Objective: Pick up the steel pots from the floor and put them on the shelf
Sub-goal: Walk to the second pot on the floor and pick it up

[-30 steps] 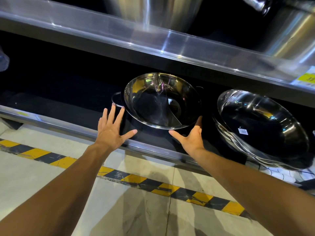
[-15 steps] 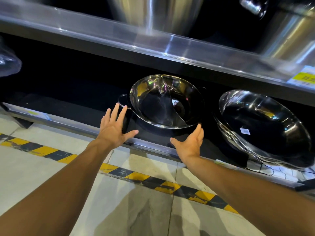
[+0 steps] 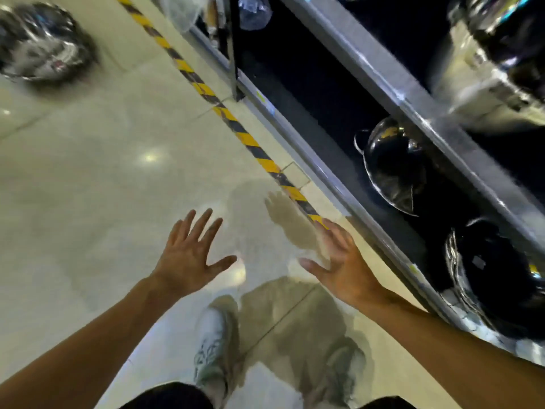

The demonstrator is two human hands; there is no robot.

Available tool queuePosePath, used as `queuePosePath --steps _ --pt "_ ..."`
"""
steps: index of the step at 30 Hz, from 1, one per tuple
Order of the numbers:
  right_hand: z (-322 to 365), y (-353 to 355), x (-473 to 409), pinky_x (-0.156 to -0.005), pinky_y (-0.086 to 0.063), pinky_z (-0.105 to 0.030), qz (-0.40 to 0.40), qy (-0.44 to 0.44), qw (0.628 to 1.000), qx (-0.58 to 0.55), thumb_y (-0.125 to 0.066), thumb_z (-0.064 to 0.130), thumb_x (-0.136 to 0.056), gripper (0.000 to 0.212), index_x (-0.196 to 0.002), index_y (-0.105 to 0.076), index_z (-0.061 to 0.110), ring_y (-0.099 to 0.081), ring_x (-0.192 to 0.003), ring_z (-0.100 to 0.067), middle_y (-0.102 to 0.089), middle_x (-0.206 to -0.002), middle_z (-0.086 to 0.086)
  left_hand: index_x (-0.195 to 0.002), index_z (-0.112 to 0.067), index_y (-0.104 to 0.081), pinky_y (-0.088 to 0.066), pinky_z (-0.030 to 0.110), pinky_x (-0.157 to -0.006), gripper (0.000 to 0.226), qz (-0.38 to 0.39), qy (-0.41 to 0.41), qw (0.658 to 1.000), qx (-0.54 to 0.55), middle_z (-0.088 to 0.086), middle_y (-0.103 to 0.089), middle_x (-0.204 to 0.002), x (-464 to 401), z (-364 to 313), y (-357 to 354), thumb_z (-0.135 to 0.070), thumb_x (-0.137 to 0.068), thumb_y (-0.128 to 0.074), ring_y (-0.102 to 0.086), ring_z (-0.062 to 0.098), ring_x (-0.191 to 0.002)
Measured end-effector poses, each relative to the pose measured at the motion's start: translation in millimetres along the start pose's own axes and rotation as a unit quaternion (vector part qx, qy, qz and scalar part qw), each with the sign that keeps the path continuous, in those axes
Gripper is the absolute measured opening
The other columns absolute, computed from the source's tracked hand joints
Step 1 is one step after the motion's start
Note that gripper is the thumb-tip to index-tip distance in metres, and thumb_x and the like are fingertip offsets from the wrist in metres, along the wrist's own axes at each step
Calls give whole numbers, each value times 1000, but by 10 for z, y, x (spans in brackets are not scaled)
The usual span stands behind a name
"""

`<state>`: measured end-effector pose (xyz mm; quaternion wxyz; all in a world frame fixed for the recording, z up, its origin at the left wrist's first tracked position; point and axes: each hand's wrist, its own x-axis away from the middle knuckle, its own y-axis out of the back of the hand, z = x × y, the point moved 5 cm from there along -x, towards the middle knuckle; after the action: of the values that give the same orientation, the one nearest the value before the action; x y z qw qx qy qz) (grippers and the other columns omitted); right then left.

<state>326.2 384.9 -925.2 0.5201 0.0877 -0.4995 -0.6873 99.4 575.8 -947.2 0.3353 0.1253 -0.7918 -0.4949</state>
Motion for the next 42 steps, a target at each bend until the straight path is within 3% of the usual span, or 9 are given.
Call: queuePosePath --steps 4,9,13,16,23,34,42 --pt "1531 679 322 -120 -5 -25 93 71 991 71 -50 63 -94 83 -160 -20 24 -4 -154 -13 -13 -167 7 -156 -26 -13 -1 44 -123 103 4 121 993 10 -1 -4 -165 1310 496 1362 -85 -73 -3 3 25 -152" --pt "3581 1577 605 -120 -14 -26 140 134 978 80 -48 64 -94 76 -157 -28 26 -14 -151 -11 -23 -164 9 -157 -26 -4 2 43 -123 100 -26 214 977 3 -1 3 -165 2721 1024 3123 -82 -74 4 7 24 -152" --pt "4965 2024 628 -120 -18 -28 138 214 962 101 -51 60 -95 74 -155 -34 21 -19 -150 -14 -29 -162 4 -156 -24 0 -1 44 -123 94 -65 253 965 6 1 7 -165 3486 1487 4107 -79 -81 -4 8 26 -151" --pt "5603 2207 620 -119 -18 -27 140 254 951 111 -53 58 -96 73 -155 -34 21 -20 -150 -14 -29 -162 4 -157 -24 -3 -2 44 -123 89 -106 286 952 30 2 6 -165 3791 1744 4569 -76 -87 -19 6 27 -151" --pt "6244 2580 1 -118 -22 -30 136 255 950 123 -53 59 -95 73 -155 -36 22 -23 -149 -15 -32 -161 2 -156 -27 -6 0 43 -123 85 -126 321 936 67 -1 2 -166 3637 2195 5142 -74 -89 -25 5 25 -152" --pt "7062 2977 -2441 -117 -30 -40 159 197 965 68 -54 61 -93 77 -155 -34 20 -31 -147 -24 -35 -160 -4 -156 -26 -6 -4 43 -121 83 -95 358 928 46 -2 1 -166 1885 3480 6188 -73 -90 -24 1 24 -152" --pt "7419 3102 -3575 -115 -33 -40 204 129 969 59 -54 58 -94 77 -156 -31 19 -32 -146 -25 -35 -160 -6 -156 -25 -6 -5 43 -121 80 -66 346 933 70 -1 -1 -166 964 4348 6807 -68 -92 -28 0 25 -152"
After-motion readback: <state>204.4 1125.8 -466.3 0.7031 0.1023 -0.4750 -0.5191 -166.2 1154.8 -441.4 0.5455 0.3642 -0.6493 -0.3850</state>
